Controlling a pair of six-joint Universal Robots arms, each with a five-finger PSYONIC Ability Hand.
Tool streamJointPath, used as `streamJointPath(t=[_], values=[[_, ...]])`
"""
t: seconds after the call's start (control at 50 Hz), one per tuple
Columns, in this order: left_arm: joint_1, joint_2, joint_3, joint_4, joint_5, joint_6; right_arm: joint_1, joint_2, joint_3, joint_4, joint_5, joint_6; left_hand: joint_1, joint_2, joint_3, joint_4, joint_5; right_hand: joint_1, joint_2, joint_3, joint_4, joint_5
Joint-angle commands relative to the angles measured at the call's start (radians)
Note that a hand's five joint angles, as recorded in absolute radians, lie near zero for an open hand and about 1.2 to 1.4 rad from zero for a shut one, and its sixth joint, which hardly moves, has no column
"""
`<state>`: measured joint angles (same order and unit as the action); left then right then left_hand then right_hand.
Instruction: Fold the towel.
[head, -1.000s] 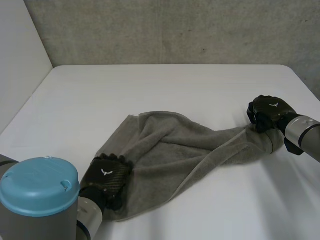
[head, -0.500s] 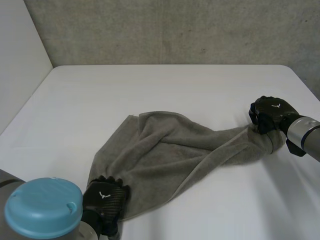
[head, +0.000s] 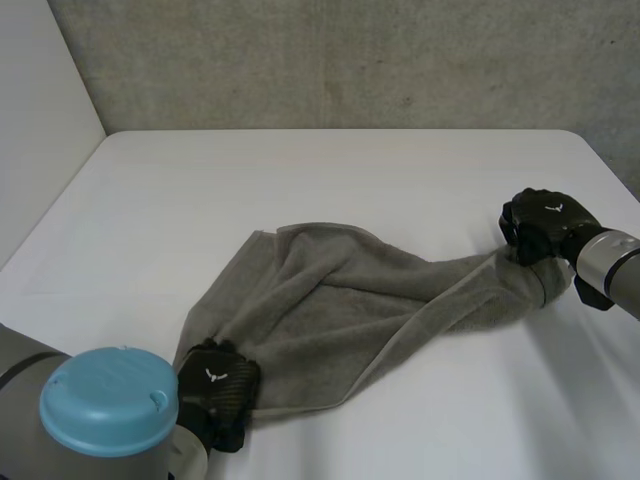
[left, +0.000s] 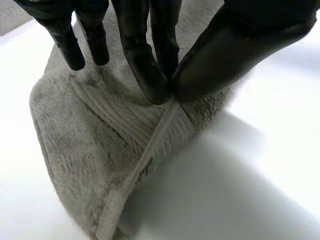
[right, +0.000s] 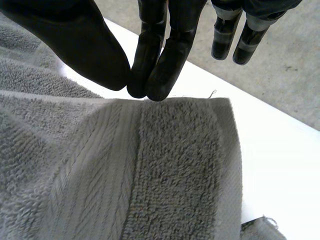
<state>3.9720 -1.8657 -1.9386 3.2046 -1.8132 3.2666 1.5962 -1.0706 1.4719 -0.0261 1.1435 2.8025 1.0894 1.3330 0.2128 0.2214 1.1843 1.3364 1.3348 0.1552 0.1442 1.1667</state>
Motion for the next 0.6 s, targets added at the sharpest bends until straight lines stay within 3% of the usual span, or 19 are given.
streamJointPath(t=[0.02,0.24,0.28,0.32,0.38,0.4,0.42,0.48,0.5,0.6], values=[[0.03,0.042,0.041,0.003,0.006,0.002,-0.001,-0.037,0.001,0.006,-0.004,0.0,0.307,0.063,-0.038,-0.047,0.037,0.06,0.061,0.019,0.03,0.055],[0.114,0.088,0.075,0.003,0.035,0.062,-0.001,-0.065,0.022,0.008,-0.011,0.0,0.307,0.063,-0.038,-0.047,0.037,0.046,0.048,0.019,0.03,0.042],[0.138,0.088,0.083,0.0,0.049,0.062,-0.001,-0.066,0.025,0.009,-0.013,-0.003,0.307,0.063,-0.038,-0.047,0.037,0.017,0.019,0.019,0.03,0.012],[0.154,0.088,0.073,-0.003,0.081,0.064,-0.001,-0.074,0.039,0.009,-0.013,-0.011,0.307,0.063,-0.038,-0.047,0.037,-0.155,-0.154,0.019,0.03,-0.16],[0.153,0.088,0.059,-0.005,0.092,0.062,-0.001,-0.078,0.045,0.008,-0.011,-0.012,0.307,0.063,-0.038,-0.047,0.037,-0.168,-0.166,0.019,0.03,-0.173],[0.148,0.092,0.04,-0.011,0.1,0.062,-0.001,-0.08,0.048,0.006,-0.01,-0.014,-0.097,-0.34,-0.038,-0.047,-0.366,-0.177,-0.175,0.019,0.03,-0.182],[0.142,0.097,0.018,-0.017,0.103,0.064,0.001,-0.08,0.048,0.006,-0.01,-0.014,-0.348,-0.591,-0.038,-0.047,-0.617,-0.197,-0.196,0.019,0.03,-0.202],[0.125,0.106,0.001,-0.029,0.104,0.064,0.001,-0.08,0.048,0.005,-0.008,-0.014,-0.474,-0.717,-0.038,-0.047,-0.743,-0.297,-0.295,0.019,0.03,-0.301],[0.096,0.117,-0.011,-0.049,0.103,0.065,0.001,-0.08,0.048,0.005,-0.008,-0.014,-0.628,-0.871,-0.038,-0.047,-0.897,-0.297,-0.296,0.019,0.03,-0.302],[0.065,0.152,-0.042,-0.086,0.103,0.067,-0.001,-0.08,0.048,0.005,-0.007,-0.014,-0.656,-0.899,-0.038,-0.047,-0.925,-0.376,-0.375,0.019,0.03,-0.381]])
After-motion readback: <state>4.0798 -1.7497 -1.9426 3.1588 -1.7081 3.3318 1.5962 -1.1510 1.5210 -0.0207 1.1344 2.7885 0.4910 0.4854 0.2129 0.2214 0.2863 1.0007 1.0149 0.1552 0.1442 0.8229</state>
